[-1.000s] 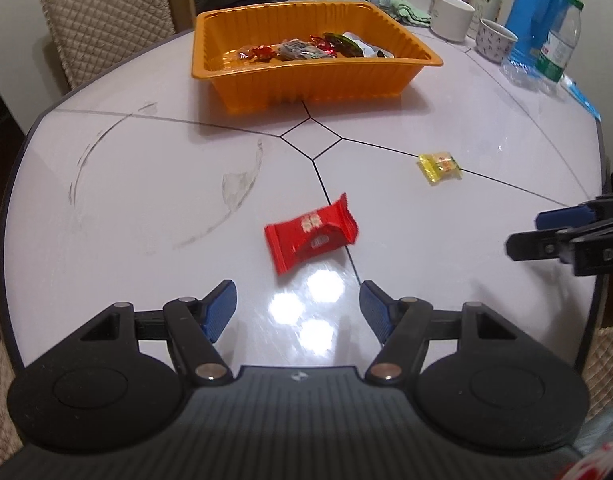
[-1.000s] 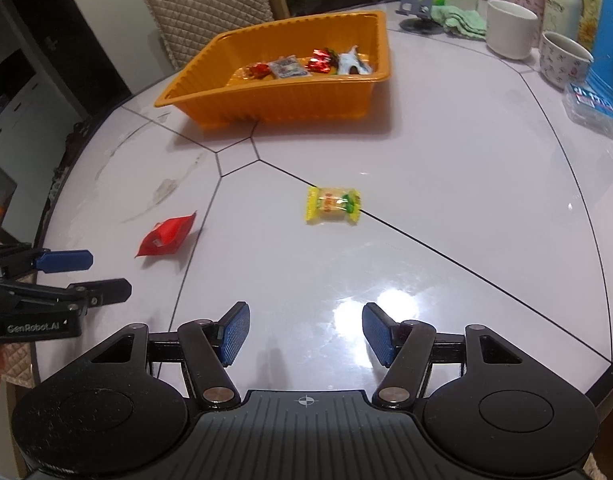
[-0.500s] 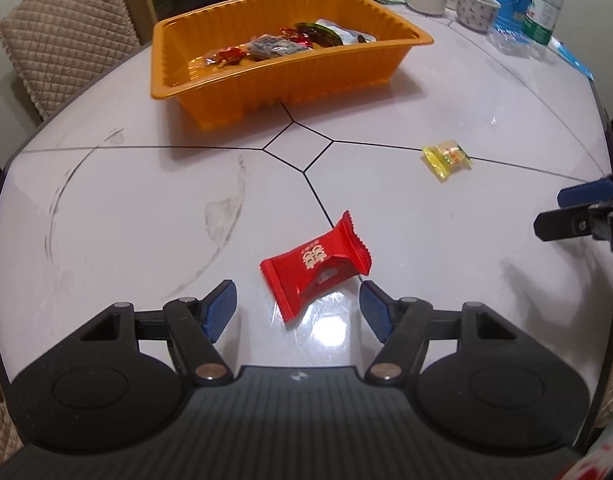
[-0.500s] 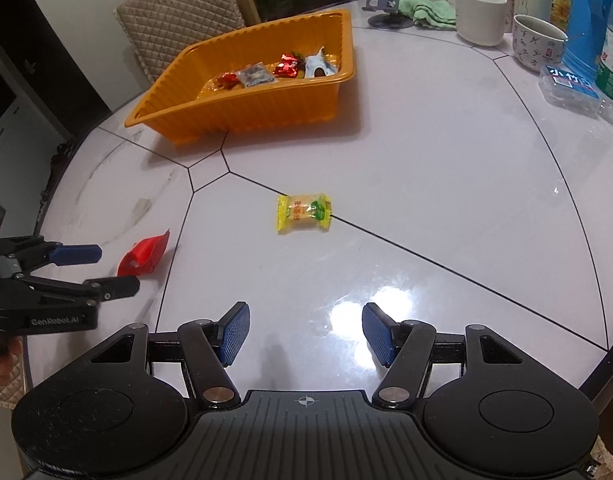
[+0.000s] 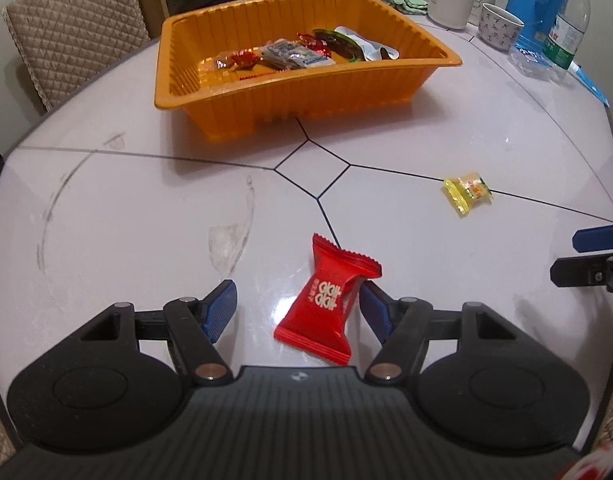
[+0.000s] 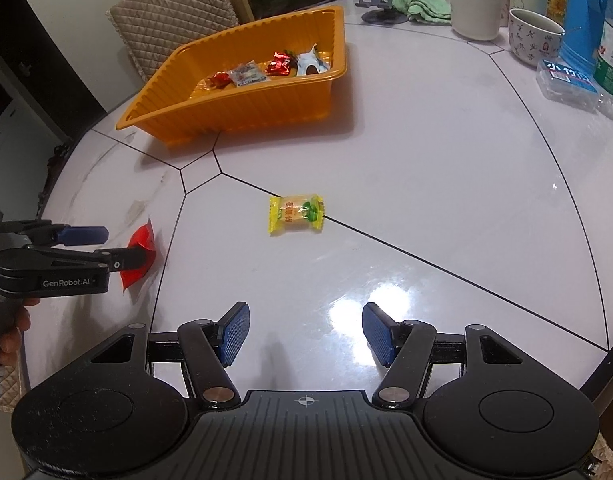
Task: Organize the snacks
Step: 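Lower the left tool onto the red candy packet and close it, then lower the right tool onto the yellow candy and close it while the left tool holds the red packet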
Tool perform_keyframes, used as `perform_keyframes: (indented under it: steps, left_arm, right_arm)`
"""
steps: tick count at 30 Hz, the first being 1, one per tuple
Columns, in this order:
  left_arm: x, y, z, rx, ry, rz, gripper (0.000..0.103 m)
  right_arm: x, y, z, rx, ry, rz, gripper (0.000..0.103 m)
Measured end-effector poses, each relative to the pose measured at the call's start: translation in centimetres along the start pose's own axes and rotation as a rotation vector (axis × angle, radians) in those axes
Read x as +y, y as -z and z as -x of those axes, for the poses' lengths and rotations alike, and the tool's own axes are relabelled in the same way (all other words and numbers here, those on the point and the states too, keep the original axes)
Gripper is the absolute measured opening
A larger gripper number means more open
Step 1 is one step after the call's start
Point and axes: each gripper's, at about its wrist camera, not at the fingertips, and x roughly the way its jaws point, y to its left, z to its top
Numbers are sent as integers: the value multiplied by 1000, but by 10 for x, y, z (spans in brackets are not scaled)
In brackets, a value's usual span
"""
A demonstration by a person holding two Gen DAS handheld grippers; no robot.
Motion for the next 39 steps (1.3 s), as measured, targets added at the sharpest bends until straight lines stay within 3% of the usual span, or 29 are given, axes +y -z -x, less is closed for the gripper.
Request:
perform_keyframes:
  steps: [7,13,19,26,31,39]
  left_arm:
    - [1,0,-7,14,38,18,53]
    - [2,1,-9,16,65,37,31]
    - [3,1,-7,7,56,57,26]
    - [14,3,-4,10,41,149,25]
    - [19,3,-1,11,26,177,25]
    - [23,6,3,17,14,217,25]
  right_arm:
    - [-1,-1,-3,9,1,-2,62]
    - [-1,-1,-5,14,-6,0,62]
    - [2,-6,-8,-22,-32,59,62]
    - [5,-23,-21,-132,-66,297,62]
    - [3,-39,-40,-149,-138,454,62]
    - [6,-47,-64,-75,-198,737,60]
